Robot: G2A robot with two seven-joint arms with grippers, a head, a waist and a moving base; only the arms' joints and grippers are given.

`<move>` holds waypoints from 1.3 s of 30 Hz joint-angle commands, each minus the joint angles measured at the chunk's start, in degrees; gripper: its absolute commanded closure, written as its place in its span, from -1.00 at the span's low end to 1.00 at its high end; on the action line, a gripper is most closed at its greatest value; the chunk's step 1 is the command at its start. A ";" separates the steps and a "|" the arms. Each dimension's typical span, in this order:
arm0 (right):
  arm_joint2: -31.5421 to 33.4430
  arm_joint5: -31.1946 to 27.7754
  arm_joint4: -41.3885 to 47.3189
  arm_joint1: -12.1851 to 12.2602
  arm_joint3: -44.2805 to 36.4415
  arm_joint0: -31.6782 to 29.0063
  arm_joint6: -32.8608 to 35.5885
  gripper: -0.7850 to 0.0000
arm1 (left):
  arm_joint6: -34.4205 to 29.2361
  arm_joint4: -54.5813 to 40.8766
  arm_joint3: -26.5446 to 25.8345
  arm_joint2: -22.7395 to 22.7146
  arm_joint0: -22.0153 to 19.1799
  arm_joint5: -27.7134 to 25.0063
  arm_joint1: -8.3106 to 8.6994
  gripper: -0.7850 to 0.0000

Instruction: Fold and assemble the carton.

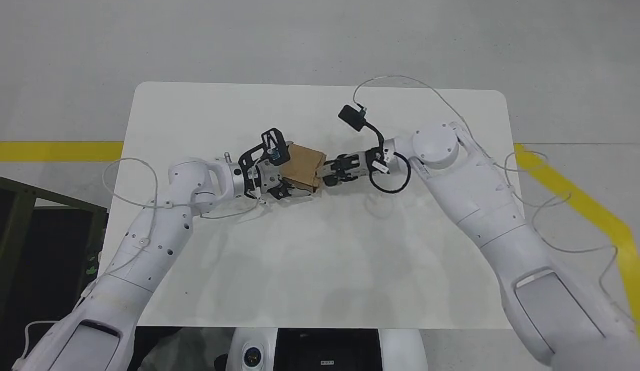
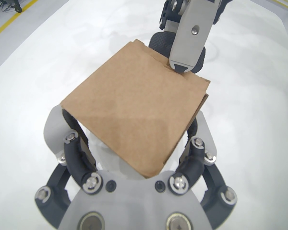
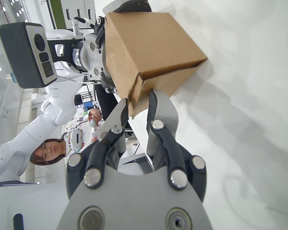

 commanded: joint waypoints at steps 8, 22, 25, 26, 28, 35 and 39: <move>-0.56 -1.96 2.01 -0.81 1.40 0.63 -0.20 0.44 | -0.20 -0.15 -0.06 0.16 -0.06 -0.13 -0.06 -1.00; 3.83 -2.32 2.84 1.01 -0.04 -1.98 1.34 0.18 | -0.48 -2.17 0.59 -0.82 0.05 -0.75 0.09 -1.00; 5.84 -2.28 3.06 1.95 -1.87 -3.86 1.65 0.09 | -0.90 -2.83 0.51 -1.65 0.72 -1.48 0.39 -1.00; 6.56 -2.46 3.05 2.27 -2.57 -4.49 1.61 0.06 | -0.92 -3.49 0.46 -2.08 1.00 -1.83 0.51 -1.00; 8.10 -3.29 3.52 2.89 -4.15 -5.96 1.53 -0.06 | -0.92 -4.71 -0.07 -3.17 1.61 -2.57 0.81 -1.00; 13.72 -9.37 2.62 5.14 -9.71 -11.14 -0.05 -1.00 | -2.22 -10.70 -4.15 -8.56 4.80 -4.60 2.26 -1.00; 17.46 -15.82 1.58 6.34 -12.65 -13.88 -2.35 -1.00 | -4.21 -14.10 -6.89 -11.40 6.10 -3.98 2.95 -1.00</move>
